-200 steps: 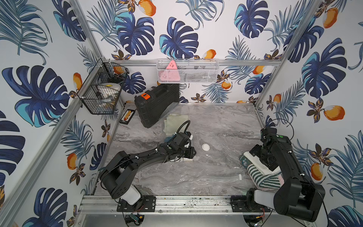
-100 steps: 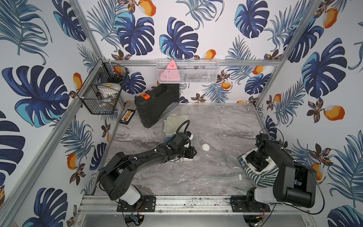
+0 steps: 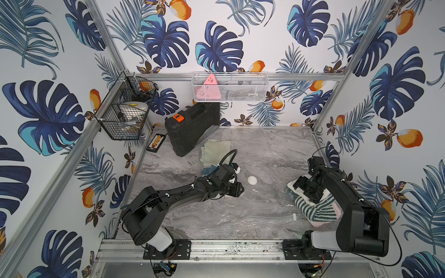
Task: Place the folded towel into the vacuum bag
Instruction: Pick up the towel from the center of the board.
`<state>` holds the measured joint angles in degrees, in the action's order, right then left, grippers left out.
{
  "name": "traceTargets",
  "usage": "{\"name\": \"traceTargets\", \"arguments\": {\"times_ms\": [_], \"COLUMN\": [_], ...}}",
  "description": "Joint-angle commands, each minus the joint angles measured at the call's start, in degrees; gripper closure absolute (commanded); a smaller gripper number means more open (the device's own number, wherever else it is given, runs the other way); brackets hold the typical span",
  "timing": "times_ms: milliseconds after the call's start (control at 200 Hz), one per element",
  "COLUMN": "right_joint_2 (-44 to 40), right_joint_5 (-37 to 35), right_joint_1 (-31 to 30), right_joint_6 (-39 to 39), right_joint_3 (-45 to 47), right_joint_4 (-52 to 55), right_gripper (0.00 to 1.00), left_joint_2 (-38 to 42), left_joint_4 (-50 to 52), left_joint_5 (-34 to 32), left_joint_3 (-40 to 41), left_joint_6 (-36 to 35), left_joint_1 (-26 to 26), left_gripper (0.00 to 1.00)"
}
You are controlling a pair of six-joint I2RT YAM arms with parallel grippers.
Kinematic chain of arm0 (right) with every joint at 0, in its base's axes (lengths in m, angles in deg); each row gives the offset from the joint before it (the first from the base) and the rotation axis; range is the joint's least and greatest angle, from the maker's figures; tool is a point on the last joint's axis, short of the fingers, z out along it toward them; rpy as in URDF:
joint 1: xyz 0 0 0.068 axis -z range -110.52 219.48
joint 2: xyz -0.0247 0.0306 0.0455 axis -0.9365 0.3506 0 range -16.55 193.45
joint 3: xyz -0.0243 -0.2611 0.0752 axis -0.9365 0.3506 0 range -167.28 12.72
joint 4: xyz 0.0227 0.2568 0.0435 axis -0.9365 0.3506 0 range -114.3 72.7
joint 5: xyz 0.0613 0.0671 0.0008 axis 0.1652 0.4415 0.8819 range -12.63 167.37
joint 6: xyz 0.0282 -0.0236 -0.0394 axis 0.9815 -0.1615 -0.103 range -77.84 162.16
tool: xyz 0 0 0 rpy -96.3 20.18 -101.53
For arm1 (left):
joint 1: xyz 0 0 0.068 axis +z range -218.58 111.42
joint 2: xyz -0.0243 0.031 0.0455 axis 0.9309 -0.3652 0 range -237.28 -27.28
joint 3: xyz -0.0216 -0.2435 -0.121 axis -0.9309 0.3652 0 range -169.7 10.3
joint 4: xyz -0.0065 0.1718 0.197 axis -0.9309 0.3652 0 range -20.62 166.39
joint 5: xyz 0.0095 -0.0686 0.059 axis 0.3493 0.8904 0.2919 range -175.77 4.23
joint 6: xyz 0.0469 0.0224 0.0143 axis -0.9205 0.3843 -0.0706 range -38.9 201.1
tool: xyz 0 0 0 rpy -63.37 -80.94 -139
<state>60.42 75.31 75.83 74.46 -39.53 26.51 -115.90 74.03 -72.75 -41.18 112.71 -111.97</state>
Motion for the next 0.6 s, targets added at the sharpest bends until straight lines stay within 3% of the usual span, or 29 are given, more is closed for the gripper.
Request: {"name": "traceTargets", "arguments": {"times_ms": [0,90,155,385,595], "right_joint_2": [-3.6,-4.9,-5.7,-6.8,-5.2], "right_joint_5": [-1.5,-5.9,-4.4,0.0,1.1], "right_joint_1": [0.0,3.3,8.2,14.9,17.1], "right_joint_6": [0.3,0.9,0.8,2.3,5.0], "right_joint_3": [-3.5,-4.7,-3.9,-2.2,-0.8], "right_joint_4": [4.1,6.9,6.6,4.0,-0.2], "right_gripper": [0.13,0.09,0.09,0.12,0.15], "left_joint_2": [-0.4,-0.7,-0.8,-0.8,-2.2], "left_joint_4": [0.5,0.6,0.5,2.7,4.5], "left_joint_5": [-0.8,-1.0,-0.9,-0.2,0.7], "left_joint_3": [-1.2,-1.7,-1.8,-3.6,-5.1], "left_joint_6": [0.3,0.1,0.1,-1.1,-2.0], "left_joint_1": [-1.1,-2.0,-2.5,-3.9,-5.7], "left_gripper": [0.56,0.56,0.56,0.56,0.56]}}
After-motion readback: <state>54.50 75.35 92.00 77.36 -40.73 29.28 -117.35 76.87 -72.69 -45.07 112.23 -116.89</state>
